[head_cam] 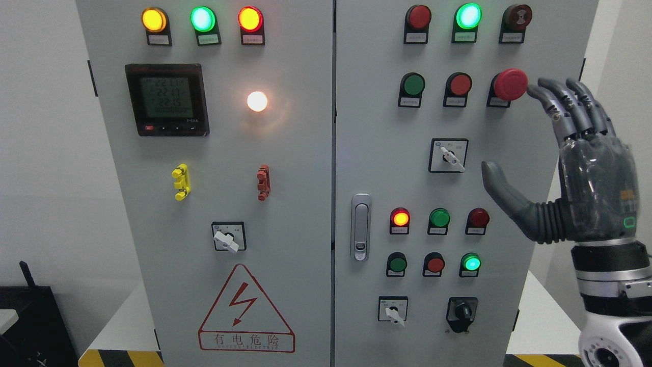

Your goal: Rotate and turn off gray switch

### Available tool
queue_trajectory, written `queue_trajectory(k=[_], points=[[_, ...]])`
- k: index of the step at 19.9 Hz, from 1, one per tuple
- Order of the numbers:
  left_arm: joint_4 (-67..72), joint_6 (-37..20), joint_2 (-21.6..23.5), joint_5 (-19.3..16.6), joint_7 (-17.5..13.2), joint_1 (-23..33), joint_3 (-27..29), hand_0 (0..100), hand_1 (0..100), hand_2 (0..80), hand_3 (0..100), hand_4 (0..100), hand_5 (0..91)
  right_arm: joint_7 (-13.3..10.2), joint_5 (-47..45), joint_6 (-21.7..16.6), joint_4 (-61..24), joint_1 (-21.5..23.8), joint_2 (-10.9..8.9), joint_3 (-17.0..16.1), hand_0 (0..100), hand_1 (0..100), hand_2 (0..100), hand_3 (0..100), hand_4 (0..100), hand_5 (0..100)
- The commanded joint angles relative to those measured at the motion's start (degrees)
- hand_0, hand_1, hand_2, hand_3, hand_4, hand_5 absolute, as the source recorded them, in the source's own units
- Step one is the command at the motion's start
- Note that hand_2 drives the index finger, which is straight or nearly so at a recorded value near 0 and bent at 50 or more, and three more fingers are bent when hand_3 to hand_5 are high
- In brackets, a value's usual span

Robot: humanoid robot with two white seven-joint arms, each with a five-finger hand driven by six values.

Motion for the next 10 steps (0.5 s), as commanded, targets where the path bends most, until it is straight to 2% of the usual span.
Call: queue_trajectory(k=[1, 3, 6, 10], points=[[0.79, 0.03, 0.00, 0.00, -0.06, 0.00, -0.09, 12, 39, 0.0, 0, 0, 0.0, -1.94, 0.00, 0.40, 1.05, 0.03, 0.44, 0.46, 31, 27, 26, 53, 51, 64], [0.79, 0.03, 0.00, 0.00, -0.06, 0.00, -0.09, 12, 39, 0.0, 0, 0, 0.0, -2.29, 0.00, 1.80, 1.76, 0.12, 1.14, 0.81, 29, 29, 25, 61, 63, 82], [0.79, 0.03, 0.00, 0.00, -0.06, 0.00, -0.09, 12, 39, 0.0, 0, 0, 0.0, -4.13, 0.00, 4.87, 2.37, 0.12, 1.49, 3.44, 28, 32, 25, 71, 78, 99], [0.79, 0.03, 0.00, 0.00, -0.06, 0.00, -0.09, 12, 39, 0.0, 0, 0, 0.0, -4.31, 0.00, 8.29, 2.99, 0.12, 2.02, 6.43, 27, 35, 33, 82, 84, 100]])
